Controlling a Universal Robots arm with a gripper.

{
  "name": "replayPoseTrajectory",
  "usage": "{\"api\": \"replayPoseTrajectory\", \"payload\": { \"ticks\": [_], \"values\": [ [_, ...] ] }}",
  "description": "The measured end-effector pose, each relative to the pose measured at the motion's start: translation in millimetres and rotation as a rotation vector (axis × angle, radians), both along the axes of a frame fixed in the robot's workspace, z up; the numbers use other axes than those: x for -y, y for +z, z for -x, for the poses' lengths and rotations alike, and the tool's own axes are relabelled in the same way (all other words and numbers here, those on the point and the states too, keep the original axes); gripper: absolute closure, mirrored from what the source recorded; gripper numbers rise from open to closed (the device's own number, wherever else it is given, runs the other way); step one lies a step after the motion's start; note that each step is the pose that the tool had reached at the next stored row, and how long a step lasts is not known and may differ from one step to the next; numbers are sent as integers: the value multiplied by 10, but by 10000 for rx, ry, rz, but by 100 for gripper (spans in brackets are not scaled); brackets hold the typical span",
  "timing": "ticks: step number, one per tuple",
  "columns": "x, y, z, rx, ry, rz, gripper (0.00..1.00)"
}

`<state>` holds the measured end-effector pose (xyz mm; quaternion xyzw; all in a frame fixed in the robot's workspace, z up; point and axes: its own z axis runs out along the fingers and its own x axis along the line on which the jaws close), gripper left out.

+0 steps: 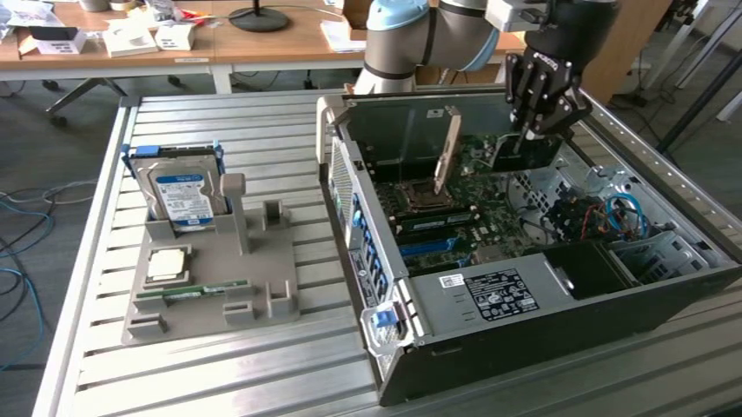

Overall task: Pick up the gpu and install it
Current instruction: 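Insert the gpu into the slot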

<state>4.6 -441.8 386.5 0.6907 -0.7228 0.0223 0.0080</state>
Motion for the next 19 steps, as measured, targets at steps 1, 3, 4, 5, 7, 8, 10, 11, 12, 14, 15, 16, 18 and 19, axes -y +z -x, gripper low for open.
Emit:
{"api": "replayPoseTrajectory", "payload": {
  "ticks": [1,3,4,5,7,8,10,11,12,14,15,16,18,19],
  "values": [
    [0,-17,0,0,0,0,74],
    [0,-51,0,0,0,1,74],
    [0,-69,0,1,0,0,74],
    [0,-88,0,1,0,1,74],
    [0,-125,1,1,0,0,74],
    [0,-143,2,1,-1,-1,74],
    [0,-175,4,1,-1,-3,74],
    [0,-190,5,1,-1,-2,74],
    [0,-204,6,0,0,-2,74],
    [0,-234,8,0,0,-2,74],
    [0,-249,8,0,0,-3,74],
    [0,-262,9,0,0,-2,74],
    [0,-284,10,0,0,-2,74],
    [0,-293,10,0,0,-3,74]
  ]
}}
